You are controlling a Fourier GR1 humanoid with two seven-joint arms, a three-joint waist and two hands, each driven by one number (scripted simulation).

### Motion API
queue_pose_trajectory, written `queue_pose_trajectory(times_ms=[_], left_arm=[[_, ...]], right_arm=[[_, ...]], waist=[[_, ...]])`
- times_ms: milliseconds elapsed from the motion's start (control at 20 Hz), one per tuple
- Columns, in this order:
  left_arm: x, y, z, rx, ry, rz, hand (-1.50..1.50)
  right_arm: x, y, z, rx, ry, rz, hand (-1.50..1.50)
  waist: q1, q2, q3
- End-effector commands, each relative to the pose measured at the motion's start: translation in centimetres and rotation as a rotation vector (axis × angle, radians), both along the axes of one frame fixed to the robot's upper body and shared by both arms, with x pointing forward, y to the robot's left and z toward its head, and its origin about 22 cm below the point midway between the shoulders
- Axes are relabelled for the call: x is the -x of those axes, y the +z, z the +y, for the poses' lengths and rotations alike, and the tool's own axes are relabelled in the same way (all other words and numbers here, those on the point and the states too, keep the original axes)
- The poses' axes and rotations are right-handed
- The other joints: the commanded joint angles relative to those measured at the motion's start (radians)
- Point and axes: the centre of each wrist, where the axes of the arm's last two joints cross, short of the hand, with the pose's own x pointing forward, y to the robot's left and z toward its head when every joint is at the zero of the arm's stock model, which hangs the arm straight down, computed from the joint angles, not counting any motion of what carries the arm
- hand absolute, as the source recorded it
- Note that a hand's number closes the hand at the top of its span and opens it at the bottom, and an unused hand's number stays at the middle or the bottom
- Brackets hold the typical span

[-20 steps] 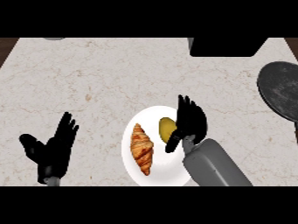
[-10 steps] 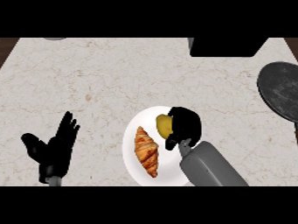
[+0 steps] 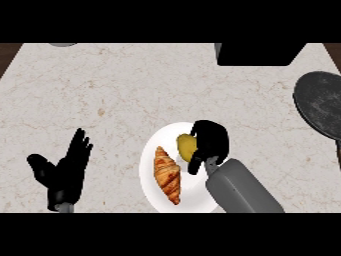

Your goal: Pick the lemon from the plate and place it in the pan

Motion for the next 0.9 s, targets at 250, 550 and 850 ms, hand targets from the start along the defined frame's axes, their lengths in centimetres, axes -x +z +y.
queue_pose_trajectory(times_ms=[250, 550, 850], left_arm=[[0.3, 0.6, 0.7, 0.007, 0.023, 0.025, 0.00], [0.4, -0.3, 0.5, 0.001, -0.008, 0.000, 0.00], [-0.7, 0.1, 0.4, 0.010, 0.001, 0.024, 0.00]], right_arm=[[-4.3, 1.5, -7.1, 0.070, 0.004, 0.024, 1.50], [-3.5, 5.1, -5.3, 0.195, 0.008, -0.299, 1.50], [-3.3, 11.0, -5.3, 0.217, -0.172, -0.602, 1.50]], waist=[[0.000, 0.009, 0.003], [-0.009, 0.005, 0.002], [-0.022, 0.003, 0.002]])
